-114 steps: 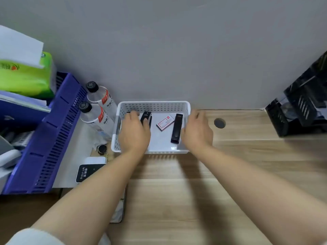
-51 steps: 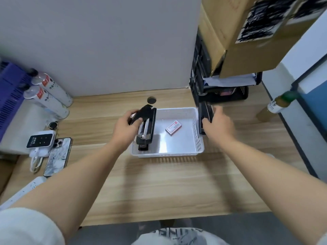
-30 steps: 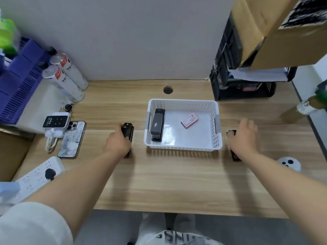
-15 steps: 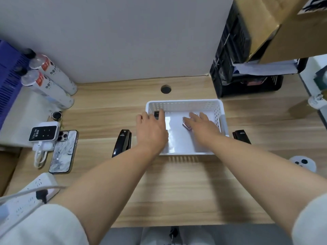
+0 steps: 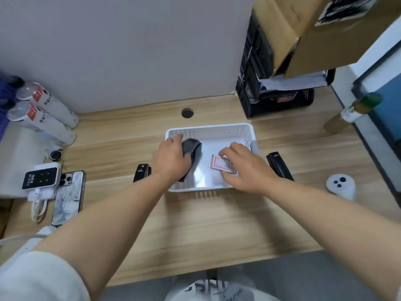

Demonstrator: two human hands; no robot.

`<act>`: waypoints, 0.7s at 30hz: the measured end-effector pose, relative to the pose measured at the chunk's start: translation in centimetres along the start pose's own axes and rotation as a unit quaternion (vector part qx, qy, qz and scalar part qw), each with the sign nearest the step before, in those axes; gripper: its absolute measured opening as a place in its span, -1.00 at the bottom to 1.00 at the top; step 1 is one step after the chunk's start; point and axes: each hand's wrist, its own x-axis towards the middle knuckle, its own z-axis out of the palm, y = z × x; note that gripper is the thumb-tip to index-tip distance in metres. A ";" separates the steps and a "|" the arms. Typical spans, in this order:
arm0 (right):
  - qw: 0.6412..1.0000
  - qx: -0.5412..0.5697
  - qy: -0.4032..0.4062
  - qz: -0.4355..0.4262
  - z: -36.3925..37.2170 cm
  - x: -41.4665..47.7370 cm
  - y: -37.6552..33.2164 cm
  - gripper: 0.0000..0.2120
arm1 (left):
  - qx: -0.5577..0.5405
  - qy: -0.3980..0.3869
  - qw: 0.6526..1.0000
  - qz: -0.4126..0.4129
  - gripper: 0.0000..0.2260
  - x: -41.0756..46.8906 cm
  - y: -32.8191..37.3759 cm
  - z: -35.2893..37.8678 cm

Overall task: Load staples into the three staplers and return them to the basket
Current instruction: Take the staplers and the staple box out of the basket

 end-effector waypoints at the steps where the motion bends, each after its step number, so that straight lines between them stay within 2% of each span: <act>1: 0.999 -0.019 -0.014 -0.041 -0.2 -1.4 -0.2 -0.65 | -0.025 -0.001 1.000 -0.002 -0.50 0.0 0.2 -0.3; 3: 0.990 -0.058 -0.080 -0.101 0.0 -4.0 -0.5 -0.67 | -0.066 -0.008 0.998 -0.010 -0.49 -0.2 0.3 -0.8; 5: 0.977 -0.104 -0.150 -0.114 1.0 -6.1 -0.4 -0.70 | -0.121 -0.012 0.993 -0.007 -0.60 -0.5 0.8 -1.4; 7: 0.967 -0.159 -0.176 -0.097 2.4 -7.2 -0.1 -0.77 | -0.208 -0.019 0.978 -0.007 -0.82 -0.8 1.2 -1.9; 9: 0.961 -0.197 -0.184 -0.054 3.6 -7.8 0.0 -0.80 | -0.304 -0.042 0.951 -0.035 -0.81 -1.3 1.7 -2.5; 11: 0.961 -0.199 -0.189 -0.014 4.6 -8.1 0.2 -0.74 | -0.406 -0.083 0.908 -0.070 -0.79 -1.8 1.7 -2.8; 13: 0.968 -0.177 -0.178 0.022 5.0 -8.4 0.4 -0.68 | -0.485 -0.138 0.860 -0.072 -0.78 -2.6 1.6 -3.1; 15: 0.979 -0.111 -0.147 0.090 5.1 -8.9 0.9 -0.65 | -0.527 -0.185 0.827 -0.060 -0.75 -3.5 1.7 -3.6; 17: 0.974 0.008 -0.069 0.216 4.6 -9.4 1.4 -0.80 | -0.548 -0.227 0.804 -0.046 -0.72 -4.3 1.6 -3.9; 18: 0.950 0.084 -0.020 0.299 4.1 -9.5 1.8 -0.86 | -0.553 -0.250 0.794 -0.037 -0.71 -4.7 1.5 -4.0; 19: 0.902 0.178 0.036 0.393 3.5 -9.3 2.2 -0.82 | -0.557 -0.272 0.784 -0.029 -0.70 -5.0 1.4 -4.0; 21: 0.758 0.374 0.108 0.523 2.5 -8.3 3.2 -0.74 | -0.562 -0.312 0.766 -0.021 -0.68 -5.8 1.5 -3.7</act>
